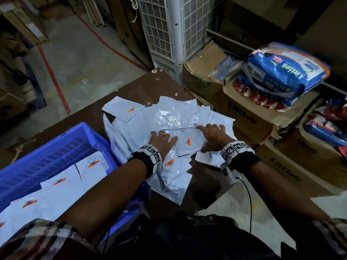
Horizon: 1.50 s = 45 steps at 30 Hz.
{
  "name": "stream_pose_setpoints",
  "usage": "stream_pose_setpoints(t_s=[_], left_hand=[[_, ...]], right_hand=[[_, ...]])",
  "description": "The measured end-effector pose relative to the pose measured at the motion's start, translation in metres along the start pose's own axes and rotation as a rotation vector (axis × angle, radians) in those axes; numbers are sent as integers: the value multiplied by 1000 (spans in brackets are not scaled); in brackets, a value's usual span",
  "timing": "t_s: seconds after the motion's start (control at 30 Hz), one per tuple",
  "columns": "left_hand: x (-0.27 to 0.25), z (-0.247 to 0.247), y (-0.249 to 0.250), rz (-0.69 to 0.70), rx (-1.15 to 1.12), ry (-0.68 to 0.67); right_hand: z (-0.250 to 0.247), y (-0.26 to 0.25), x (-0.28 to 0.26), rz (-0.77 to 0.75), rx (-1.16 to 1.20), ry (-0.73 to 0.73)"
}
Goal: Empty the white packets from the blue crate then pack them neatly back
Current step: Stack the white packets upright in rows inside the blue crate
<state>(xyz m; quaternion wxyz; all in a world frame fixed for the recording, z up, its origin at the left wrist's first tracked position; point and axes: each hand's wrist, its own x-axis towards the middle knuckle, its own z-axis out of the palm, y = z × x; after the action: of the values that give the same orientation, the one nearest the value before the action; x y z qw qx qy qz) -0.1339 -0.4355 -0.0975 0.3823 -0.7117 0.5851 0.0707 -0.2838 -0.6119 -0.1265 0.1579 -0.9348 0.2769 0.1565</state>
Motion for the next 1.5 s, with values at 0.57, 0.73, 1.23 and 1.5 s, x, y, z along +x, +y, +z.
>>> stream_pose_setpoints(t_s=[0.57,0.73,1.23,1.5], left_hand=[[12,-17,-21,-317,-469,-1],[13,-9,-17,-438,-723,-11],[9,-7,4,-404,-736,-29],[1,-24,-4,-439,-981,217]], right_hand=[[-4,-4,-22,338,306,18],[10,-17,-32,326,325,-7],[36,-24,-48,212,353,42],[19,-26,-54,267,518,184]])
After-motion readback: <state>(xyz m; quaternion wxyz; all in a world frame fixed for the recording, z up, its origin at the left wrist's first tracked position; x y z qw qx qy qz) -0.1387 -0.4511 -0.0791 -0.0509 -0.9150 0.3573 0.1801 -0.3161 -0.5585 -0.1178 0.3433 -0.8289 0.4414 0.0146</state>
